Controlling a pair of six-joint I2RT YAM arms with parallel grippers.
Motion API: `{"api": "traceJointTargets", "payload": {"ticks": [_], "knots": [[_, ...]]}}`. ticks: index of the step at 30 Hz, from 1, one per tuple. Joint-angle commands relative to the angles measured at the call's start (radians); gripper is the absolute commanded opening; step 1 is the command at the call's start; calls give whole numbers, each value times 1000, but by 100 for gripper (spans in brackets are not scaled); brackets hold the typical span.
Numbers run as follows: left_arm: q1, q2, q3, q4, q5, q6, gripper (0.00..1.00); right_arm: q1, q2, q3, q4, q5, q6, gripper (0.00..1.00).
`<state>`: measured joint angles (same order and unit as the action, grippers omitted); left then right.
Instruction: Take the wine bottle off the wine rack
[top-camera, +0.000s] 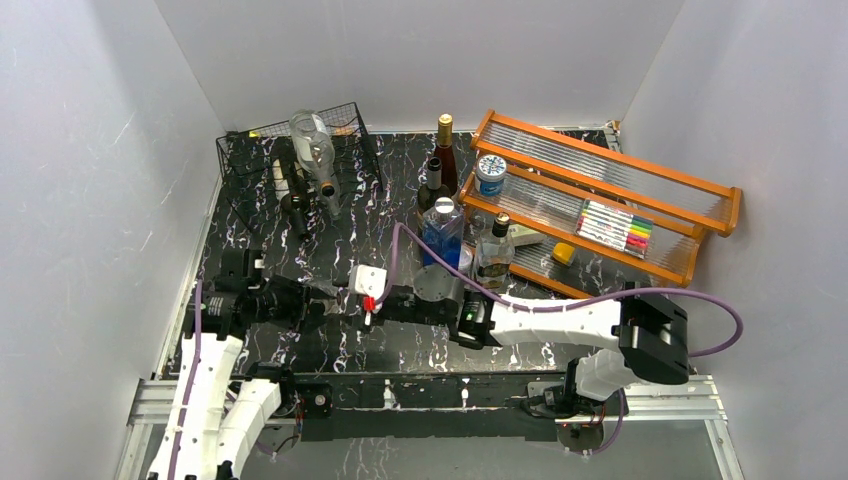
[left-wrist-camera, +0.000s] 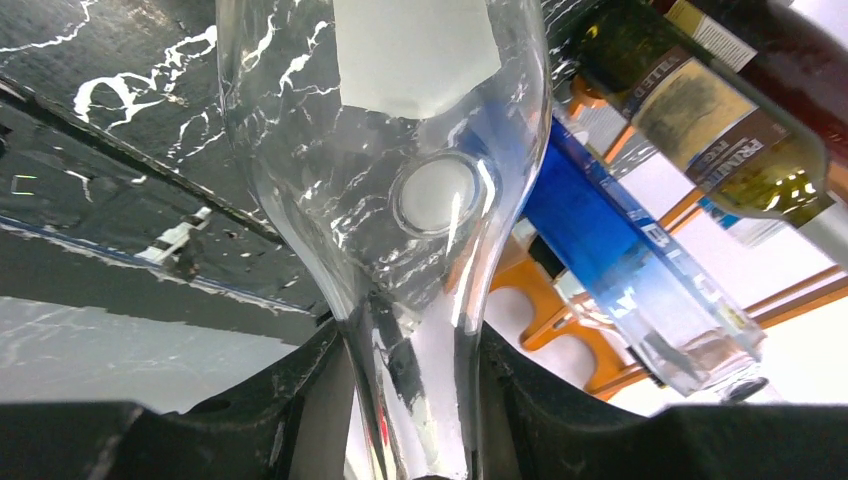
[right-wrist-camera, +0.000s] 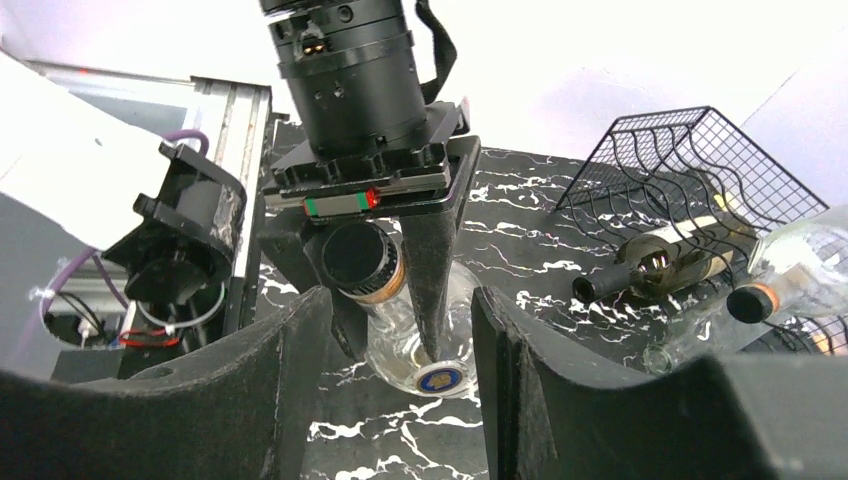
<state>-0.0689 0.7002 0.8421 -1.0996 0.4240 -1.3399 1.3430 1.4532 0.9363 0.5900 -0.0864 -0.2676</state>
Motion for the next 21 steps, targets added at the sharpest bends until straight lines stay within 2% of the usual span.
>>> {"api": "traceJointTargets", "payload": {"ticks": [1,10,15,21], "knots": [[-4,-38,-15,51,73,-155,0,15,42,21,151,90,59,62],[-4,-49,-12,56,23,-245,0,44,118,80,175,97,45,61],[-4,-39,-16,43,35,-264,0,62,157,135,154,217,32,56],[-4,-40,-17,46,46,-270,0,80,167,140,176,293,10,62]]}}
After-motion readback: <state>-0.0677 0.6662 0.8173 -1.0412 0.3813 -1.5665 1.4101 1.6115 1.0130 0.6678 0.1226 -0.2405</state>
